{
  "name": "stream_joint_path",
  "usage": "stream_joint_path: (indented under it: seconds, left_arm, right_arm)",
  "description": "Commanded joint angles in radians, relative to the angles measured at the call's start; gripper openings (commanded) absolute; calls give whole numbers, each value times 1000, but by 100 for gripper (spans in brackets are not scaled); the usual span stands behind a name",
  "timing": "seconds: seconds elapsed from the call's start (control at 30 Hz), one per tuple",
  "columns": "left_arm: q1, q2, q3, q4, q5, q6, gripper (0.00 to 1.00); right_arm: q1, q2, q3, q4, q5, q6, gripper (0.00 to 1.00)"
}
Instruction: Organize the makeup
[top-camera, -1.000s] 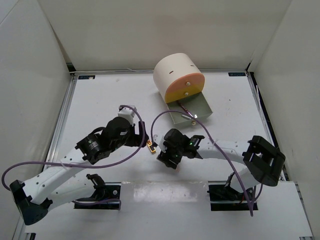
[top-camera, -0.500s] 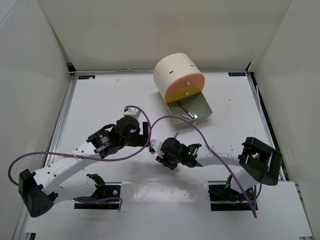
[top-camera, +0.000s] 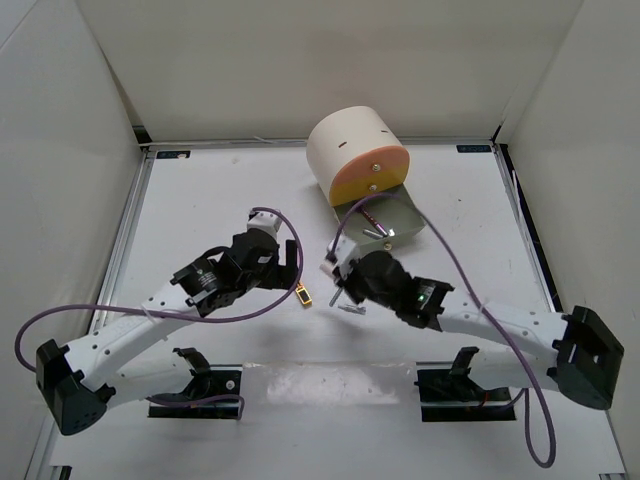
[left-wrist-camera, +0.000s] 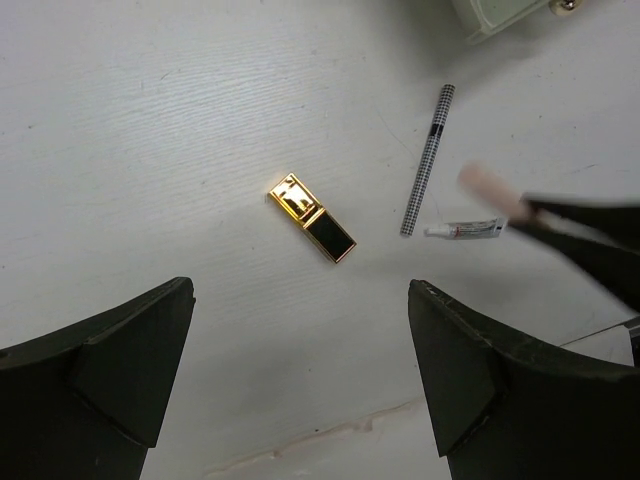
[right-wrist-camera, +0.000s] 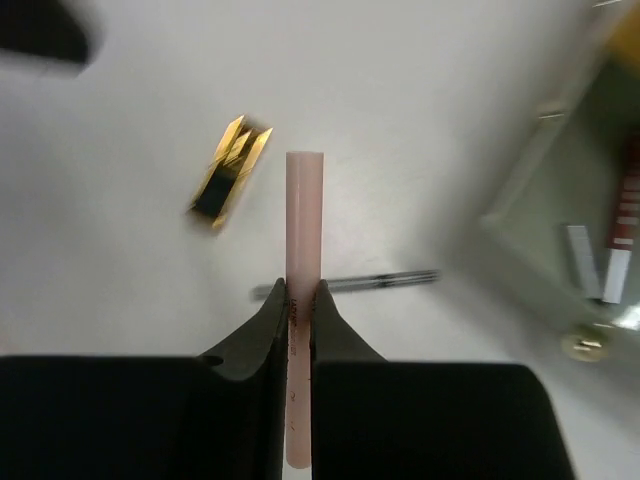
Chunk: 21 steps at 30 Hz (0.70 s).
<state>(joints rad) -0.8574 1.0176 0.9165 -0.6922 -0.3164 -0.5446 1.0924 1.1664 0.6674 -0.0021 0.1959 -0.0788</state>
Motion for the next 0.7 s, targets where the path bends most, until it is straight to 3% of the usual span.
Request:
stream_joint_path:
  seconds: [0.0, 0.17, 0.33, 0.47, 0.53, 0.57, 0.67]
  left_arm:
    - [3, 13, 36, 60, 25, 64, 98]
    - [4, 99, 50, 121, 95, 143, 98]
    - [9, 185, 73, 164, 172, 205, 98]
    - [9, 277, 113, 168, 203, 259, 98]
    - [11, 308, 134, 186, 229, 285, 98]
    - [11, 338, 145, 189, 244, 293, 98]
    - [11, 409, 192, 192, 272, 307, 98]
  right_arm:
    - [-150, -31, 55, 92, 83, 11, 0]
    - [-408, 73, 153, 122, -103, -220, 0]
    - [-571, 229, 294, 16, -437, -528, 1]
    - [-606, 366, 443, -175, -516, -737, 20]
    - [-614, 416, 492, -225, -486, -743, 30]
    - [-615, 426, 501, -231, -475, -728, 52]
    - [-623, 395, 486, -201, -481, -670, 64]
